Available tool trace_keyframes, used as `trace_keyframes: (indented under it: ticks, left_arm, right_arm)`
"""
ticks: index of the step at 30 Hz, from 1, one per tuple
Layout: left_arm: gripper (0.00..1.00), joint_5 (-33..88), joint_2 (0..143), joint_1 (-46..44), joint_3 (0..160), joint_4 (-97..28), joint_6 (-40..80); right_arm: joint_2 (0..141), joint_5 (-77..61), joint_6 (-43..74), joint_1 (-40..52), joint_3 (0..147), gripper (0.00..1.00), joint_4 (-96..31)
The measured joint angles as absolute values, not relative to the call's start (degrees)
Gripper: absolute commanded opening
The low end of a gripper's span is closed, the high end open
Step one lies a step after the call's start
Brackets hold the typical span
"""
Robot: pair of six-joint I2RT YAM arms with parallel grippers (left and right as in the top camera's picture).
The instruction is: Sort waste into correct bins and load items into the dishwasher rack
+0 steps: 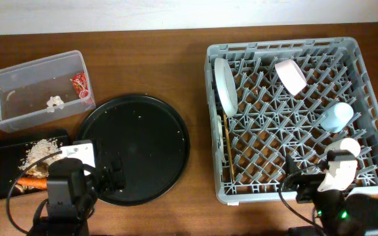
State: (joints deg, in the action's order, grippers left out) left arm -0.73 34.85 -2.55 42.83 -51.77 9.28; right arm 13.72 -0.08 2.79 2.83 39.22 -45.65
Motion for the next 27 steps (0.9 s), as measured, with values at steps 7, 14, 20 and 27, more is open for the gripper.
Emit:
trace_keyframes:
  ticks: [7,14,20,27]
  left_arm:
    - [0.99,-0.75,34.87,-2.55,42.72,-51.75,9.28]
    - [0.99,-0.75,34.87,-2.55,42.68,-51.77,9.28]
    - [0.99,-0.75,34.87,-2.55,42.68,-51.77,9.28]
    - [0.99,-0.75,34.87,-2.55,42.68,-51.77,9.28]
  right_arm:
    - [0.97,-0.27,2.79,5.19,17.52,0.99,-21.5]
    - [0.84,-0.27,2.81,5.63,4.32,0.99,-3.29]
    - [0.89,-1.1,0.64,5.63,0.78,0.99,-4.43]
    - [0.84,-1.54,-3.14,5.63,0.78,0.99,-4.29]
